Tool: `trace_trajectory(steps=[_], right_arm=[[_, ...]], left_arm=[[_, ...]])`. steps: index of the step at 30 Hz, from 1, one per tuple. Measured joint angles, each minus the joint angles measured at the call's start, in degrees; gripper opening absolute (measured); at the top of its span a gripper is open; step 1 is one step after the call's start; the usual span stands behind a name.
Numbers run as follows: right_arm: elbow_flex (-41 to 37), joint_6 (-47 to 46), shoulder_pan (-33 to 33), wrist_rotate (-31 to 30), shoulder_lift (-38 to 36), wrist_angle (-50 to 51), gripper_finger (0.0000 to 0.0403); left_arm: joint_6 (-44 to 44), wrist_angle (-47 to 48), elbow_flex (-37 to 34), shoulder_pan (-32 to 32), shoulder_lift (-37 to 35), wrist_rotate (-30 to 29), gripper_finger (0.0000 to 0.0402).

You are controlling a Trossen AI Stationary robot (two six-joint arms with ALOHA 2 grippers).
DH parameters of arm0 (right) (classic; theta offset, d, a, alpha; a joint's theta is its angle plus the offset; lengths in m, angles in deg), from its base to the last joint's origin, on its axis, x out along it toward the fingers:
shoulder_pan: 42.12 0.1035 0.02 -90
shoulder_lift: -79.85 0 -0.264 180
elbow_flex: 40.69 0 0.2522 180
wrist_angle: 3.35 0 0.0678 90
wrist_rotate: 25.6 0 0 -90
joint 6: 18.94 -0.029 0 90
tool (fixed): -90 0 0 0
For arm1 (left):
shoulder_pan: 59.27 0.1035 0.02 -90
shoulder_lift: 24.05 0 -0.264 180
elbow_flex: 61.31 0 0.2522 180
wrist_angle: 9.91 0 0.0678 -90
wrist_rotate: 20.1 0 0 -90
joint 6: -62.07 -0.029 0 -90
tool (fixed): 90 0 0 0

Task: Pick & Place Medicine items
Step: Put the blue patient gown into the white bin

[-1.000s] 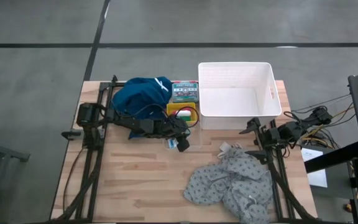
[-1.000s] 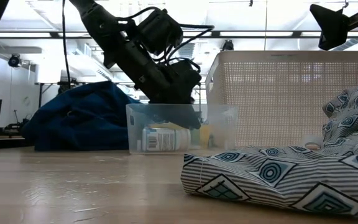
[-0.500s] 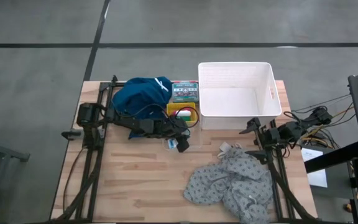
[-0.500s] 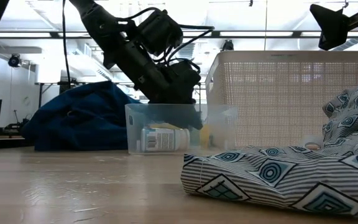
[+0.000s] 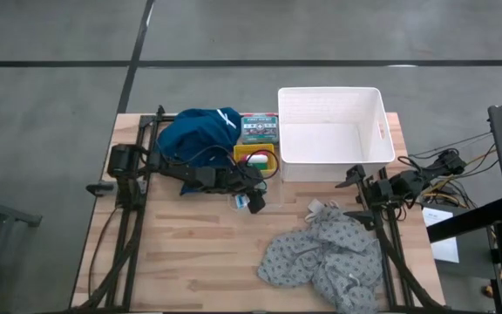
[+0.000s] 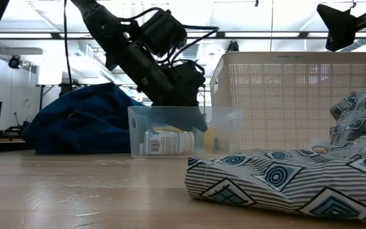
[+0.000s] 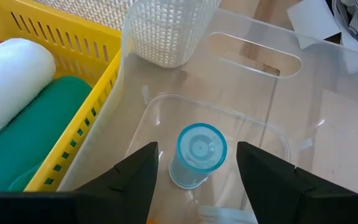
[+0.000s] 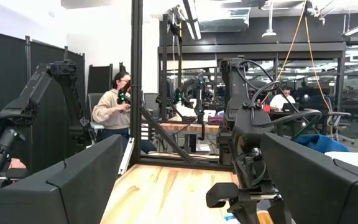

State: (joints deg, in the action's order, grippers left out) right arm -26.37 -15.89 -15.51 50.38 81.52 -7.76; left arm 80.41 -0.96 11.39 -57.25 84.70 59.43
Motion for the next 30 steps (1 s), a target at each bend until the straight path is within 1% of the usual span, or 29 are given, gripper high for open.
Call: trace_trajectory(steps=[9, 13, 25, 30], right_arm=[[0.0, -0.01, -0.02, 0.0, -0.02, 0.0, 0.038], [0.0, 0.0, -0.02, 0.0, -0.02, 0.0, 0.038], [0.0, 0.0, -0.02, 0.0, -0.02, 0.36, 0.038], [0.0, 0.0, -0.02, 0.0, -0.02, 0.48, 0.038]], left_arm=[[-0.15, -0.01, -0.02, 0.0, -1.08, -0.05, 0.0226], [-0.13, -0.01, 0.01, -0.04, -1.49, -0.93, 0.0226], [-0.58, -0.03, 0.01, -0.9, -5.77, -1.59, 0.0226], [-1.51, 0.12, 0.01, -2.74, -7.62, -3.87, 0.0226]])
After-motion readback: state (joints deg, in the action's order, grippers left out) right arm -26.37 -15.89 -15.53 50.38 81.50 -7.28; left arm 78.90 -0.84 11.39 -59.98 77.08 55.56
